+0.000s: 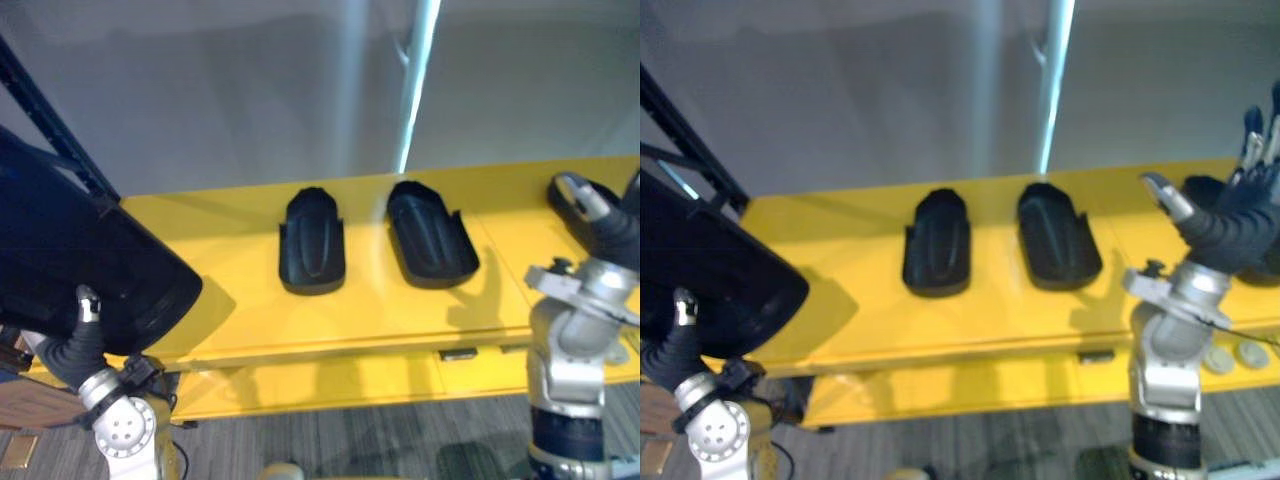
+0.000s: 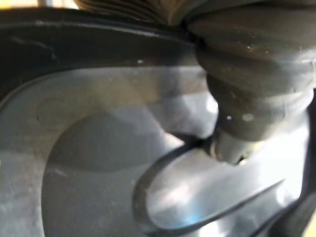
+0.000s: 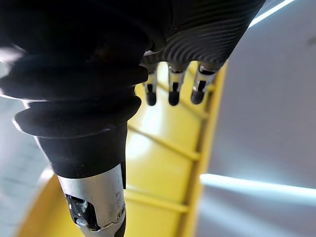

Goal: Walk over and take plastic housings, then place them on the shelf

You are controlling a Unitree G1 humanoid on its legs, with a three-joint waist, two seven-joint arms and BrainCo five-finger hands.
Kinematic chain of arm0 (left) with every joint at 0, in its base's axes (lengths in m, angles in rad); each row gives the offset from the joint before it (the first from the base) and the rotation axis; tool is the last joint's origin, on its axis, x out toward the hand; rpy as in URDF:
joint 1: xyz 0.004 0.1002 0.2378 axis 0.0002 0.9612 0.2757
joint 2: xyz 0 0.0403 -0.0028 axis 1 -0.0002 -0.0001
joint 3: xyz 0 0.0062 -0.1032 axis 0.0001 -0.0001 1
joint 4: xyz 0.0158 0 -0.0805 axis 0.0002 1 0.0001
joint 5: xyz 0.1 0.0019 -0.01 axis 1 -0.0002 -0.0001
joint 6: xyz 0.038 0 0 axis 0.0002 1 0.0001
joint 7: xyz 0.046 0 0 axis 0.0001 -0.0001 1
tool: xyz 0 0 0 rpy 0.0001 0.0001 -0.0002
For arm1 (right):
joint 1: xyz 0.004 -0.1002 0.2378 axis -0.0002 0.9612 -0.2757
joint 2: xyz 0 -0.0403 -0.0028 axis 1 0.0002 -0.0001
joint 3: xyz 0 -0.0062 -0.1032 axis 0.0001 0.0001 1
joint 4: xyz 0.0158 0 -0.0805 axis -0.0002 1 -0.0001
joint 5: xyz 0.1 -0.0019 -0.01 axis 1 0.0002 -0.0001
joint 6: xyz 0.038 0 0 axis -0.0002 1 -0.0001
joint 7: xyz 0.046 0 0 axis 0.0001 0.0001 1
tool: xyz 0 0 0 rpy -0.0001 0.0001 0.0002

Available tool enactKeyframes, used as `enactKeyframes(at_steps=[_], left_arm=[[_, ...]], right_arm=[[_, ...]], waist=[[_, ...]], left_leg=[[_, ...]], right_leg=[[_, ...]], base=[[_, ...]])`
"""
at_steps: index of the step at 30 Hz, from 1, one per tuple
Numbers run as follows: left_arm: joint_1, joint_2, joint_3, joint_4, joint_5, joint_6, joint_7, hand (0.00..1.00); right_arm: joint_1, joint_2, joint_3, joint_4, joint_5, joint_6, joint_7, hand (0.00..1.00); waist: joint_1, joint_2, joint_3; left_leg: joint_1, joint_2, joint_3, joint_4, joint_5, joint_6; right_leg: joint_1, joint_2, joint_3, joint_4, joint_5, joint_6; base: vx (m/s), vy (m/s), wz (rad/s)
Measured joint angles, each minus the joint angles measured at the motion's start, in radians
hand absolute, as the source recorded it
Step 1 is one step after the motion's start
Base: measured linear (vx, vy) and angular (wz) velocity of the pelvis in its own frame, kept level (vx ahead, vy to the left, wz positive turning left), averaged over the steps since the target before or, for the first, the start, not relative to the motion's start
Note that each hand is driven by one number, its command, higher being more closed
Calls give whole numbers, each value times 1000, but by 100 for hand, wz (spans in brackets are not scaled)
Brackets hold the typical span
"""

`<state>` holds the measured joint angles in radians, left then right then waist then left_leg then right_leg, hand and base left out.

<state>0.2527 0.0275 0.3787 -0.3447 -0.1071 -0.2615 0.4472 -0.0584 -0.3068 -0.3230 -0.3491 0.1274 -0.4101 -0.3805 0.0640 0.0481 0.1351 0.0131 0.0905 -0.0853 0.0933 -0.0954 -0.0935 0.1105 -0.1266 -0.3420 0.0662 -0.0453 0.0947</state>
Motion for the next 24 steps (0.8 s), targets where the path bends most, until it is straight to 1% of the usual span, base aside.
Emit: enactKeyframes(at_steps=[1,2,3,4,5,6,7,8,9,10,11,12,13,15,16,17,18,19,20,21,22,23,24], left_arm=[[9,7,25,0,13,34,-31,100],[21,8,61,1,45,68,-60,100],[28,12,80,1,53,83,-73,100],[35,44,112,11,82,111,-90,100],[35,100,144,48,87,133,-119,100],[35,133,158,74,86,142,-135,100],[29,204,178,134,86,161,-171,100],[20,270,190,202,87,172,-209,100],[15,302,193,234,84,179,-229,100],[2,362,192,308,74,191,-273,100],[-28,417,188,389,76,208,-312,100],[-45,445,185,439,76,211,-328,100],[-83,495,180,528,74,219,-356,100],[-152,587,127,659,34,240,-411,100],[-171,608,107,683,32,246,-423,100],[-205,637,66,724,31,252,-444,100],[-238,658,22,754,27,278,-488,100],[-244,662,12,760,27,285,-499,100],[-269,680,-28,775,26,309,-532,100],[-302,694,-64,790,22,327,-558,100],[-322,701,-82,802,11,337,-571,100],[-365,714,-115,823,-6,366,-596,100],[-391,717,-128,841,-5,378,-606,100]], right_arm=[[46,22,-35,0,20,1,-11,0],[83,50,-64,0,30,4,-16,0],[98,63,-74,0,32,4,-18,0],[125,77,-93,0,36,4,-18,0],[144,78,-99,1,37,4,-19,0],[148,78,-100,3,37,4,-21,0],[158,78,-106,3,37,4,-30,0],[167,78,-109,6,44,4,-36,0],[169,78,-109,10,52,5,-37,0],[174,77,-111,31,66,7,-38,0],[175,77,-119,63,77,24,-47,0],[176,77,-126,86,85,32,-55,0],[182,76,-141,137,96,45,-67,0],[217,75,-176,254,118,73,-78,0],[227,75,-184,292,130,73,-78,0],[243,75,-200,365,137,81,-78,0],[260,75,-222,446,133,93,-79,0],[262,75,-226,461,133,95,-79,0],[274,74,-243,509,133,102,-77,0],[283,73,-262,557,133,102,-76,0],[286,72,-269,581,133,102,-76,0],[295,72,-283,623,133,102,-72,0],[300,71,-286,644,132,102,-69,0]], waist=[[-4,-4,2],[-23,-5,3],[-29,-4,2],[-41,-5,3],[-51,-6,3],[-51,-4,4],[-53,-1,1],[-55,2,-2],[-56,3,-1],[-59,4,-1],[-67,3,-2],[-72,2,-2],[-81,1,-1],[-85,-5,-6],[-87,-7,-7],[-100,-6,-6],[-108,-4,-5],[-108,-3,-5],[-114,-2,-4],[-130,-2,-4],[-136,-2,-4],[-138,-1,-4],[-139,-1,-4]], left_leg=[[3,-8,17,-19,13,8],[4,-20,23,-28,22,19],[5,-23,34,-32,26,20],[6,-25,81,-34,31,20],[11,-34,106,-37,35,21],[21,-35,127,-49,39,24],[37,-39,157,-66,44,25],[45,-39,193,-79,47,26],[49,-40,210,-86,51,24],[57,-44,235,-94,54,25],[62,-47,250,-94,54,25],[64,-49,258,-96,54,25],[74,-50,275,-102,54,25],[76,-50,309,-105,54,25],[76,-50,316,-108,54,25],[76,-51,324,-111,54,25],[95,-51,344,-121,54,25],[96,-51,349,-122,54,25],[99,-52,368,-120,54,24],[100,-52,370,-122,53,24],[101,-52,371,-122,53,24],[106,-50,377,-124,53,23],[109,-49,382,-125,52,23]], right_leg=[[4,-15,-16,0,0,1],[15,-31,-33,0,-1,2],[19,-39,-42,1,-1,2],[21,-57,-44,10,-9,14],[21,-71,-43,20,-16,24],[21,-76,-39,22,-16,24],[21,-84,-31,24,-17,25],[13,-91,-16,28,-17,26],[7,-94,-9,30,-17,26],[-5,-99,10,35,-16,29],[-13,-103,26,37,-14,32],[-19,-104,37,39,-13,33],[-26,-105,52,44,-13,33],[-48,-103,91,49,-12,34],[-57,-102,100,50,-11,35],[-63,-102,107,50,-11,36],[-68,-99,126,52,-10,36],[-70,-99,131,53,-10,36],[-75,-97,148,56,-10,36],[-76,-95,151,56,-10,36],[-76,-95,151,56,-10,36],[-77,-92,158,57,-10,36],[-77,-91,162,57,-10,36]], base=[[9,70,47],[15,80,44],[15,99,41],[2,98,24],[-3,94,11],[-7,92,-9],[-2,63,-21],[-5,77,-24],[-3,65,-31],[0,82,-38],[10,68,-37],[16,68,-38],[13,62,-38],[15,56,-43],[18,34,-31],[37,41,-33],[37,34,-32],[24,40,-41],[5,23,-26],[9,25,-20],[19,14,-11],[8,8,-12],[-5,8,-20]])
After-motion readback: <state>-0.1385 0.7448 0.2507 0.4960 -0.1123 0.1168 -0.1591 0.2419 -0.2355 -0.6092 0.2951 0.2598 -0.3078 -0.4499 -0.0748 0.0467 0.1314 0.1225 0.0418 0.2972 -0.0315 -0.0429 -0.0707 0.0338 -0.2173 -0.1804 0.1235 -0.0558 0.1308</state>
